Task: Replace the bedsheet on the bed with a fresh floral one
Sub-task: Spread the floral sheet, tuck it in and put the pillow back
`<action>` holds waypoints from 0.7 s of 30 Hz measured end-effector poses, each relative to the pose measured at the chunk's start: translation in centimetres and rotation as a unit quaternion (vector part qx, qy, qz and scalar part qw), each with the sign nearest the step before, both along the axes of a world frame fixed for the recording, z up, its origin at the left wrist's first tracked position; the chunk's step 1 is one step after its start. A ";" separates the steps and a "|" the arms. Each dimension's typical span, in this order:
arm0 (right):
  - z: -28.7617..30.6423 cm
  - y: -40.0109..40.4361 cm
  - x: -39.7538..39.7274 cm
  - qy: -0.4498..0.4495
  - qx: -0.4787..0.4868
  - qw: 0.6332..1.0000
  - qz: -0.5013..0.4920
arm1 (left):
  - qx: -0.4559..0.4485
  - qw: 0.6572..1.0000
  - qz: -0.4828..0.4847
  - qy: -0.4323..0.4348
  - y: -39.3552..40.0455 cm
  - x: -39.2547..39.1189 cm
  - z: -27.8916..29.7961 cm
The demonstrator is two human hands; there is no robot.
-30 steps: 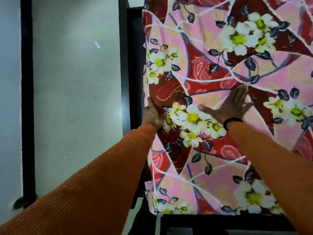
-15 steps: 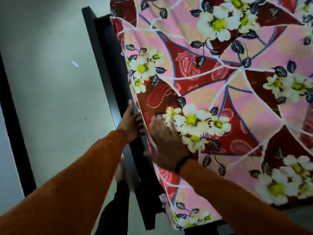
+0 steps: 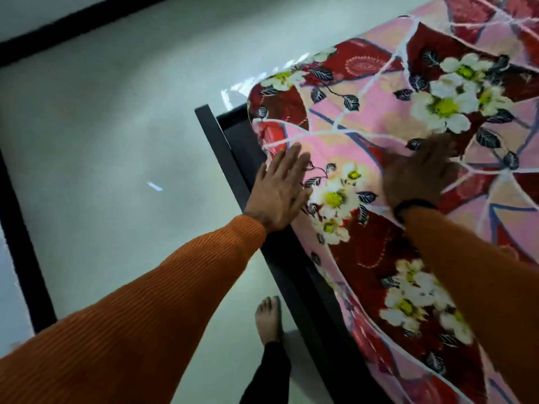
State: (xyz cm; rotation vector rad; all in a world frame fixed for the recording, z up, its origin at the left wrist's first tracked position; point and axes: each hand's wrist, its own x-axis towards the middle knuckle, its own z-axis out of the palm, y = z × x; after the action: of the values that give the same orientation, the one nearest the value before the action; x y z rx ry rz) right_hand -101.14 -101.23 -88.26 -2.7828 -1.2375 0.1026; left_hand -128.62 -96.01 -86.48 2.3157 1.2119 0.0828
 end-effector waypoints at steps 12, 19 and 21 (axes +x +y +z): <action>2.7 -0.5 -14.7 0.075 0.021 0.914 0.398 | -0.036 0.980 0.192 -0.033 14.7 -2.7 3.4; 3.7 6.8 -14.7 0.060 -0.161 0.948 0.267 | -0.100 0.990 0.087 0.041 24.6 0.0 3.2; 3.2 7.7 -15.7 0.081 -0.189 0.939 0.276 | -0.099 0.989 0.024 0.106 26.8 0.1 4.2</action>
State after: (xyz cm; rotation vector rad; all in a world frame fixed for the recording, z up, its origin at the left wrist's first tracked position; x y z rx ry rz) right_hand -116.84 -93.54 -85.11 -2.5304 -2.0965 0.6588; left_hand -128.53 -69.22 -82.31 2.1633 1.3146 -0.2633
